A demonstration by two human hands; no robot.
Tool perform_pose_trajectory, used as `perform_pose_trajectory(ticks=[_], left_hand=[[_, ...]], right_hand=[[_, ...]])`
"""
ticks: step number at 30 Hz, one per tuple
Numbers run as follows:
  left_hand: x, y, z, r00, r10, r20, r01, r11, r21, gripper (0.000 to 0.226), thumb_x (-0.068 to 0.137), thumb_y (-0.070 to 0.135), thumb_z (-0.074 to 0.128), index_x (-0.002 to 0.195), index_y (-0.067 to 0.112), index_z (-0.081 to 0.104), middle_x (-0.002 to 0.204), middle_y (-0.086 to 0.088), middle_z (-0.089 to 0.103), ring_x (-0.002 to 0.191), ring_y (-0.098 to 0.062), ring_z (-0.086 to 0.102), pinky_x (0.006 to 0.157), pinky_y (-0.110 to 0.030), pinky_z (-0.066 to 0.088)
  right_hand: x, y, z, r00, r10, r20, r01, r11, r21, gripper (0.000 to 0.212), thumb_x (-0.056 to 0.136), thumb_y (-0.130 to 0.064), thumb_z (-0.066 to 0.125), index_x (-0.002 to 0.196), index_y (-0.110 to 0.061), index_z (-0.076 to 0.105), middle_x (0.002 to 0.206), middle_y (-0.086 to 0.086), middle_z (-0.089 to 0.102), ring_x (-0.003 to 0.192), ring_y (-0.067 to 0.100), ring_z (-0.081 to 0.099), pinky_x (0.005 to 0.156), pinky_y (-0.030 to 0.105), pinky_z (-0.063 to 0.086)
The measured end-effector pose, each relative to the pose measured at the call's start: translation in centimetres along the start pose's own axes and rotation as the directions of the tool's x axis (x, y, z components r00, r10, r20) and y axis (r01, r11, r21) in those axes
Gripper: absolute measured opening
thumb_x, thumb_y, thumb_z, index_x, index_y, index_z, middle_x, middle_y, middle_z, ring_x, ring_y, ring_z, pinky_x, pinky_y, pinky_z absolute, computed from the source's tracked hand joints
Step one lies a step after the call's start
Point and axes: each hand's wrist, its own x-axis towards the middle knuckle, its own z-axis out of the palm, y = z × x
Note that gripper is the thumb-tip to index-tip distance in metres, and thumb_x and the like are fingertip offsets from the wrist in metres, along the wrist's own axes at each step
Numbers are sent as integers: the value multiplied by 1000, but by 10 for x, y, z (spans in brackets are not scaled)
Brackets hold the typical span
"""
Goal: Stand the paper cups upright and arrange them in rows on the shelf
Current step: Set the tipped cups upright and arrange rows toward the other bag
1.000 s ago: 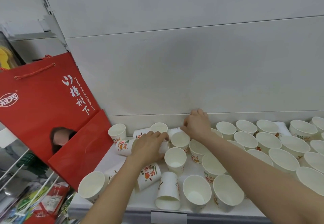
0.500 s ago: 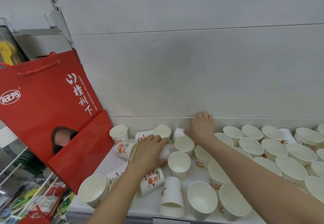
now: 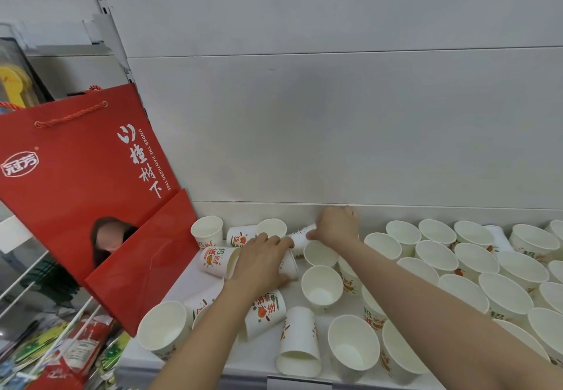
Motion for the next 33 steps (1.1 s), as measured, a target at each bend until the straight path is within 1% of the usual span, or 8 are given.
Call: perform_pose_trajectory(ticks=[3,5,11,14,20,27,29,33], left_hand=[[-2,0,-2,1000,-3,-15,3,1000,1,58,78,50,65,128,31,43,118,5,56,109,-19,47,82,-31,37],[-4,0,-2,1000,-16,-26,15,1000,-23,54,79,51,64,125,32,44,118,5,53,107,-19,48,81,-31,38],[-10,8,-3,982,-180,-62,164,964,-210,33,77,50,65,100,26,60,116,11,52,98,-15,55,72,-29,41],[-13,15,1,975,-217,-39,195,933,-301,32,77,48,68,96,23,64,111,10,57,98,-16,58,75,-31,46],[-32,15,-11,958,-284,-29,248,877,-412,49,76,51,72,122,39,60,121,15,62,108,-8,58,86,-30,47],[-93,-12,-48,924,-381,-39,355,890,-286,42,74,53,72,112,37,66,121,17,61,114,-12,51,87,-28,40],[-116,-17,-53,905,-419,-71,395,891,-224,43,77,51,71,117,36,64,123,15,61,113,-14,50,92,-30,39],[-157,-25,-51,872,-469,-143,432,872,-231,36,74,47,75,107,35,67,115,16,62,101,-13,49,88,-31,40]], right_hand=[[-2,2,-4,996,90,13,-91,963,255,21,65,-40,66,70,-21,58,85,2,67,97,26,59,77,29,43],[-5,9,-9,999,39,-36,-24,936,351,14,69,-33,66,65,-21,62,75,2,67,83,26,64,65,28,42],[-18,34,-11,894,-302,-330,343,937,72,14,79,-31,65,76,-22,75,71,1,70,74,24,60,70,31,34],[-17,44,3,816,-477,-327,469,877,-107,22,83,-37,59,77,-24,75,70,2,70,73,26,60,74,35,35],[-22,58,16,831,-488,-267,501,865,-19,46,94,-52,42,79,-22,73,73,0,71,74,21,62,83,31,33],[-65,26,3,669,-601,-437,690,720,65,42,83,-56,44,81,-27,73,75,-8,71,77,19,62,76,35,39],[-87,9,8,587,-694,-417,786,612,87,40,78,-58,51,88,-27,74,82,-9,71,84,18,61,77,32,38],[-119,-26,19,496,-859,-130,868,485,108,53,70,-54,68,118,-31,61,110,-8,65,104,17,50,85,34,35]])
